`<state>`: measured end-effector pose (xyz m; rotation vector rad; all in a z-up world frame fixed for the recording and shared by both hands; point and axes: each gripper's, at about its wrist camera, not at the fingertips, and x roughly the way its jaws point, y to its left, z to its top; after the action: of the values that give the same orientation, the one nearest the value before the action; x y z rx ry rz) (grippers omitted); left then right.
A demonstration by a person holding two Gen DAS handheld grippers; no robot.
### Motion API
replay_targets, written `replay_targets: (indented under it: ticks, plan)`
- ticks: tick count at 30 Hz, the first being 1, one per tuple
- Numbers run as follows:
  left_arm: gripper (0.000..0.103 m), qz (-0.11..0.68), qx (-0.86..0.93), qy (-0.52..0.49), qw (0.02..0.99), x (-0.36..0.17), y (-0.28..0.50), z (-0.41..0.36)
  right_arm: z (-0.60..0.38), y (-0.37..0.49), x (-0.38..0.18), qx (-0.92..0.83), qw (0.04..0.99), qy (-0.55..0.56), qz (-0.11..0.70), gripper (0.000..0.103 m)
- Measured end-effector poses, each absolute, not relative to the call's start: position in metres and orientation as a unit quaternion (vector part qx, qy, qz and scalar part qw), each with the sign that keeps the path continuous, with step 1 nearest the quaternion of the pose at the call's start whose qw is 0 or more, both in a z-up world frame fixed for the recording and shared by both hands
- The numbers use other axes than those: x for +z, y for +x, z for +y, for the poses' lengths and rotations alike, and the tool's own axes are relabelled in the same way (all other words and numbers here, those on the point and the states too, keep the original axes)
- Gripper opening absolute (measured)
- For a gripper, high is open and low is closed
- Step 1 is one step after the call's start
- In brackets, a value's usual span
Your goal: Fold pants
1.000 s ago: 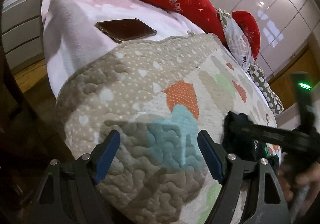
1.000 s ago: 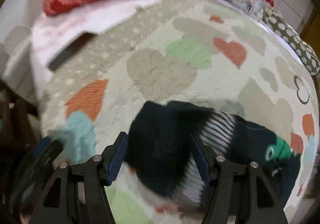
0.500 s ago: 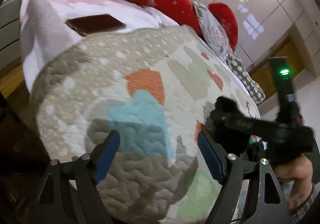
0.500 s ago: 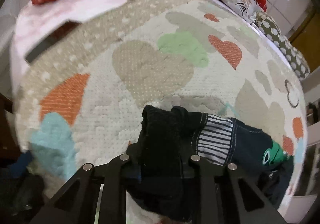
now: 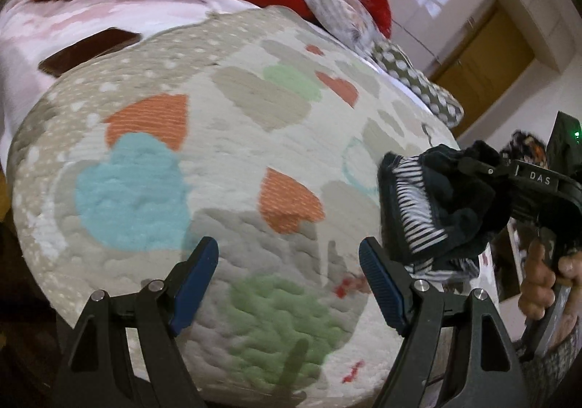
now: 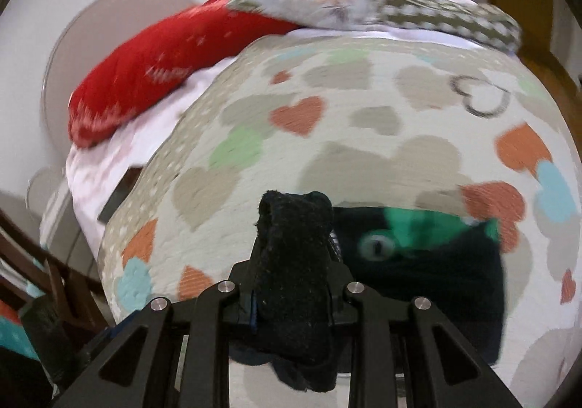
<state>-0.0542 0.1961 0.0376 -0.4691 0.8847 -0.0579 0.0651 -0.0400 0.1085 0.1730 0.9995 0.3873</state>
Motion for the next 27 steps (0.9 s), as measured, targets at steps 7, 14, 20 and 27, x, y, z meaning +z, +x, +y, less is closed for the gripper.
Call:
replay_targets:
  ticks: [7, 14, 20, 27]
  plan:
    - [0.079, 0.444, -0.045, -0.187, 0.875, 0.042, -0.048, 0.159, -0.122, 0.076, 0.086, 0.148, 0.855, 0.146, 0.476, 0.035]
    - [0.079, 0.438, -0.085, -0.133, 0.885, 0.068, -0.017, 0.110, -0.181, 0.062, 0.102, 0.078, 0.889, 0.166, 0.419, 0.051]
    - [0.079, 0.453, -0.111, -0.102, 0.879, 0.065, 0.004, 0.065, -0.184, 0.051, 0.111, 0.113, 0.885, 0.164, 0.420, 0.059]
    - [0.079, 0.452, -0.105, -0.091, 0.881, 0.066, -0.004, 0.058, -0.180, 0.049, 0.070, 0.126, 0.860, 0.206, 0.449, 0.062]
